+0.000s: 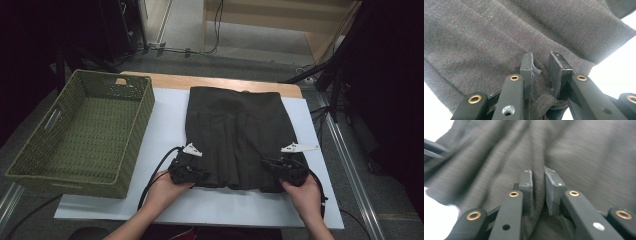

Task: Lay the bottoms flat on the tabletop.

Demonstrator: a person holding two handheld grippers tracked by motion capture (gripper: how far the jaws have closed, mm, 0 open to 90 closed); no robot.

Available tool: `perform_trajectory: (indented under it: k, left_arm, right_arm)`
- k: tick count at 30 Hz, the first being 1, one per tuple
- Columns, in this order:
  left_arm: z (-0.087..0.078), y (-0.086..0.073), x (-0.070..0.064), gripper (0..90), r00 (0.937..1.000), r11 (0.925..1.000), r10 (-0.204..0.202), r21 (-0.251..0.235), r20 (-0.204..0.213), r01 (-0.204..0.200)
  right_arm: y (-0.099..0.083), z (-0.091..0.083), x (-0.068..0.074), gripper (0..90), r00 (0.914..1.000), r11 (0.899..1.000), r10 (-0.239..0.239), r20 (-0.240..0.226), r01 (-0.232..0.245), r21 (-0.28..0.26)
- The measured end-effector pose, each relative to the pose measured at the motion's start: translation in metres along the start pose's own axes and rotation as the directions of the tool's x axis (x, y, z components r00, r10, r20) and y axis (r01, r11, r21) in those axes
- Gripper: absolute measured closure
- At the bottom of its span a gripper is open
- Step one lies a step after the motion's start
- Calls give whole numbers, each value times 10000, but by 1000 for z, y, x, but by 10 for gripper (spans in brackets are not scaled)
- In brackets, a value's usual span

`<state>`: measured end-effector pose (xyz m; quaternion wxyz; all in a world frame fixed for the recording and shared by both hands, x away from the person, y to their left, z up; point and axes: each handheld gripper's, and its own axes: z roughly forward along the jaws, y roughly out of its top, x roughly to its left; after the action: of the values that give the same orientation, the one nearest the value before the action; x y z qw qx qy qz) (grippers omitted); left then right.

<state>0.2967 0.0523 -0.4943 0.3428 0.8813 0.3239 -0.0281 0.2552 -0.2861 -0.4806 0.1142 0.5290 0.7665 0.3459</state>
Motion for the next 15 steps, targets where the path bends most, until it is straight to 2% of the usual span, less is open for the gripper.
perform_trajectory:
  k: [3, 6, 9, 12, 15]
  left_arm:
    - [0, 1, 0, 735, 10000, 10000, 17, -2, 18, -17]
    - [-5, 5, -1, 702, 9996, 9997, 195, -171, 204, -192]
    - [-12, 10, -2, 668, 9990, 9981, 337, -519, 284, -322]
    - [-18, 16, 0, 649, 9987, 9963, 452, -743, 244, -433]
    - [-25, 21, 6, 629, 9988, 9942, 471, -977, 102, -459]
  right_arm:
    - [-7, 10, -12, 749, 9988, 9994, -6, 493, -11, 353]
    - [-8, 13, -16, 695, 9997, 9990, 231, 93, -235, 375]
    - [-2, 0, -12, 627, 9999, 9990, 166, -23, -167, -406]
    - [7, -12, -5, 589, 10000, 9928, -48, -49, 42, -1195]
    - [17, -12, 1, 570, 9995, 9879, -254, -211, 218, -1536]
